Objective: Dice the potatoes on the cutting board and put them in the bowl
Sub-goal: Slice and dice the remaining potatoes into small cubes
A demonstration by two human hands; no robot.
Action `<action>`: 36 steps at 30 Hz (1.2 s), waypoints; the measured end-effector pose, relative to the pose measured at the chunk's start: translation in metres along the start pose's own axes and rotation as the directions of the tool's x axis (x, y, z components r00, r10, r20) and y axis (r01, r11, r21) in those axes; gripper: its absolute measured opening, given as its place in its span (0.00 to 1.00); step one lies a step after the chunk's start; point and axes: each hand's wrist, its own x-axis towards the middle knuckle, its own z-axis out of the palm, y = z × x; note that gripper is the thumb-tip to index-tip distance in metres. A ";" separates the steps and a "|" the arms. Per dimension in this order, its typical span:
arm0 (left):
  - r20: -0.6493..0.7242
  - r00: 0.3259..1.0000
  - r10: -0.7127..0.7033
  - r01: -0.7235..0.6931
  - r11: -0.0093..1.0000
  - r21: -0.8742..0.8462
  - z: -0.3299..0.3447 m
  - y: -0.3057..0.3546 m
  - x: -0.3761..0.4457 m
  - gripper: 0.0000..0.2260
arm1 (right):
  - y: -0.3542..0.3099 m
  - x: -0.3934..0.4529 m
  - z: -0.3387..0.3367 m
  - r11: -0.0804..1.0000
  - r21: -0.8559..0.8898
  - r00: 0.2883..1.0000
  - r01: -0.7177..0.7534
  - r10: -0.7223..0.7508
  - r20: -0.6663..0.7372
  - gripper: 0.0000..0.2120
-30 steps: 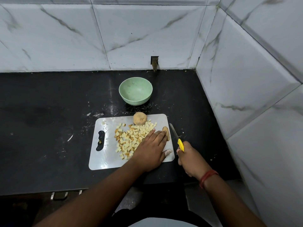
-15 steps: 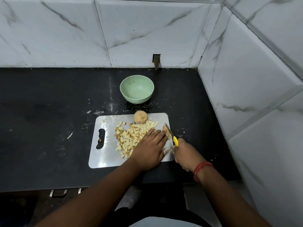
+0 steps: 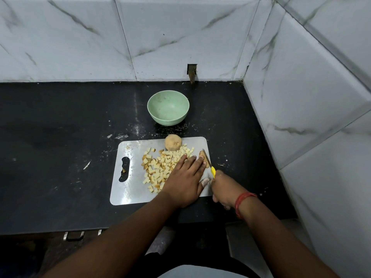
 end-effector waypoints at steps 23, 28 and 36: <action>0.061 0.998 -0.007 0.004 0.999 0.046 -0.002 0.001 0.000 0.30 | 0.037 -0.030 0.012 0.994 -0.008 0.993 0.113 -0.113 0.045 0.07; 0.085 0.996 -0.007 0.003 0.999 0.050 -0.005 0.002 0.000 0.32 | 0.045 -0.040 0.018 0.992 0.004 0.991 0.128 -0.128 0.043 0.02; 0.072 0.997 -0.019 0.014 0.998 0.066 -0.006 0.005 -0.004 0.32 | 0.054 -0.050 0.024 0.993 0.061 0.995 0.098 -0.097 -0.029 0.02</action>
